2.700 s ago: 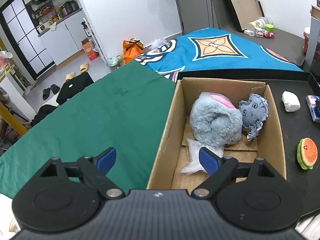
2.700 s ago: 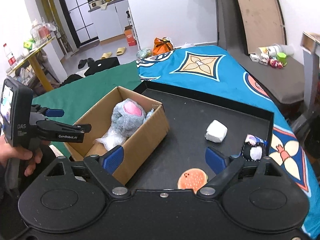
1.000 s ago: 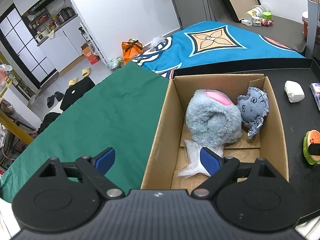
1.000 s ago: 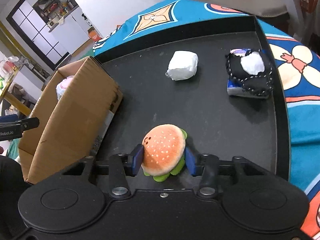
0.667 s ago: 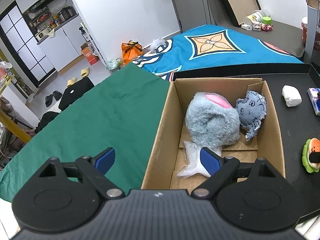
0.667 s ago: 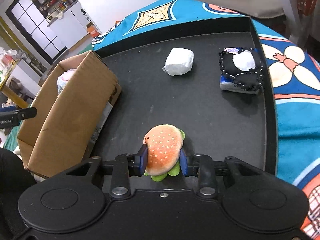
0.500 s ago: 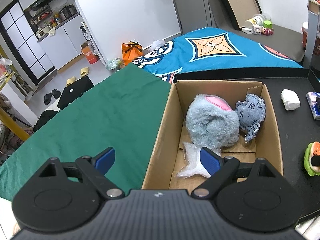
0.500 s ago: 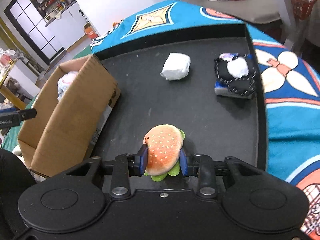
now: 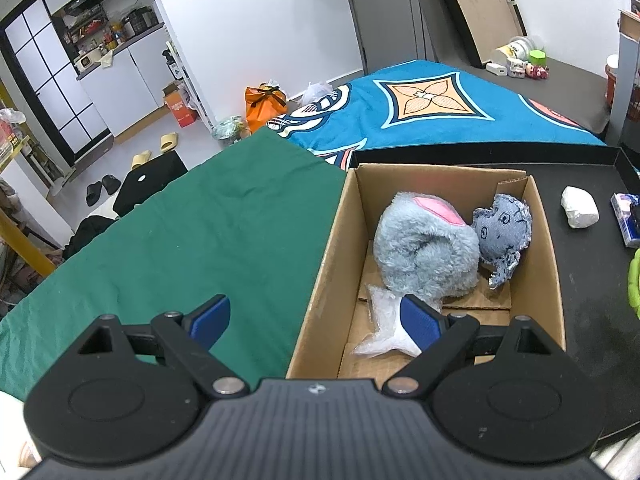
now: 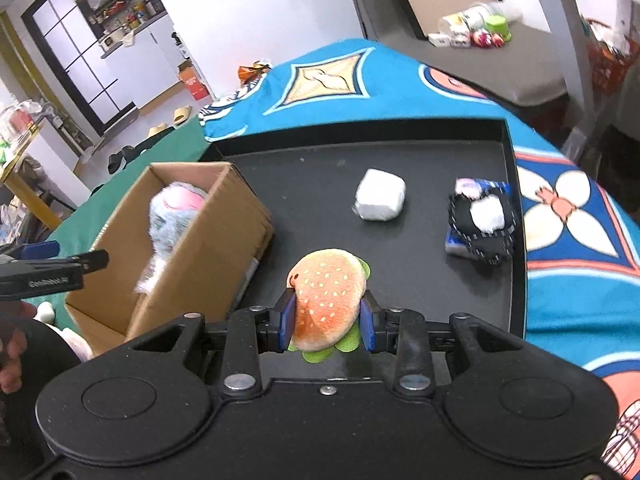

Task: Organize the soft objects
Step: 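Carry the hamburger plush with the right tool over the box and lower it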

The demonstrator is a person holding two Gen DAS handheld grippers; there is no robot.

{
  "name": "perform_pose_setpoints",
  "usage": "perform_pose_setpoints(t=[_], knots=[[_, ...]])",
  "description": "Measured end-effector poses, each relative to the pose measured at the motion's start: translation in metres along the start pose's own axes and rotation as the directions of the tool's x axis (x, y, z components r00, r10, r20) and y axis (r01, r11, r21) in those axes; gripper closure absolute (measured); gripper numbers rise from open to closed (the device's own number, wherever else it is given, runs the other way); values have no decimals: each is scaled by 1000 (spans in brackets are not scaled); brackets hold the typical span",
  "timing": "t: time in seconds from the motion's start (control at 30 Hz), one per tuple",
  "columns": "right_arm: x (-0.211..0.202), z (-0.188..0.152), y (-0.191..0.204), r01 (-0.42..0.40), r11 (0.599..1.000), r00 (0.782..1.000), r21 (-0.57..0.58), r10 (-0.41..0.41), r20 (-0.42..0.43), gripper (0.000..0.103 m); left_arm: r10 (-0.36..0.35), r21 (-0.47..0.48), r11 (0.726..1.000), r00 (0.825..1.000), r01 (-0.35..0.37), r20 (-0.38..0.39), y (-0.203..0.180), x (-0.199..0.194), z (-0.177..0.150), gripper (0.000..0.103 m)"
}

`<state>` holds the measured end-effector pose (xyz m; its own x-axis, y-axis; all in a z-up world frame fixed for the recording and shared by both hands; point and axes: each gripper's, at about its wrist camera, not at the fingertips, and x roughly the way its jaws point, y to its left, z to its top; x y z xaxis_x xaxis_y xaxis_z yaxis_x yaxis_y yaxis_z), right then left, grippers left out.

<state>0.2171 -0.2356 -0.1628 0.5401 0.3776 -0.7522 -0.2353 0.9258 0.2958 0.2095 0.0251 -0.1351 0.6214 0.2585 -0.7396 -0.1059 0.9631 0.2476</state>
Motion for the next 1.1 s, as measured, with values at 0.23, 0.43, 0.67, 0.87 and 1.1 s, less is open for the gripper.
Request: perform_pose_setpoints(t=[0.23,0.43,0.67,0.87,1.1], knots=[[-3,14,24,14,998,1000,-63,-14,4,71,-23,-37,999,1000,23,-14,8,6,0,13],[-7,23,48,14,994,1000,-113,-14,6,71,-21,-39,999,1000,20,-19,10,7,-3,15],[-5,36,80,18,987,1000,-162,-18,2,70,-27,-38,999,999,26,-17,11,10,-4,24],[2,44,108,19,979,1000,-205,-21,-9,70,-13,-41,999,999,11,-31,13,14,-6,45],[15,45,129,22,969,999,-246,-30,-28,70,-32,-53,998,998,29,-57,16,21,-8,68]])
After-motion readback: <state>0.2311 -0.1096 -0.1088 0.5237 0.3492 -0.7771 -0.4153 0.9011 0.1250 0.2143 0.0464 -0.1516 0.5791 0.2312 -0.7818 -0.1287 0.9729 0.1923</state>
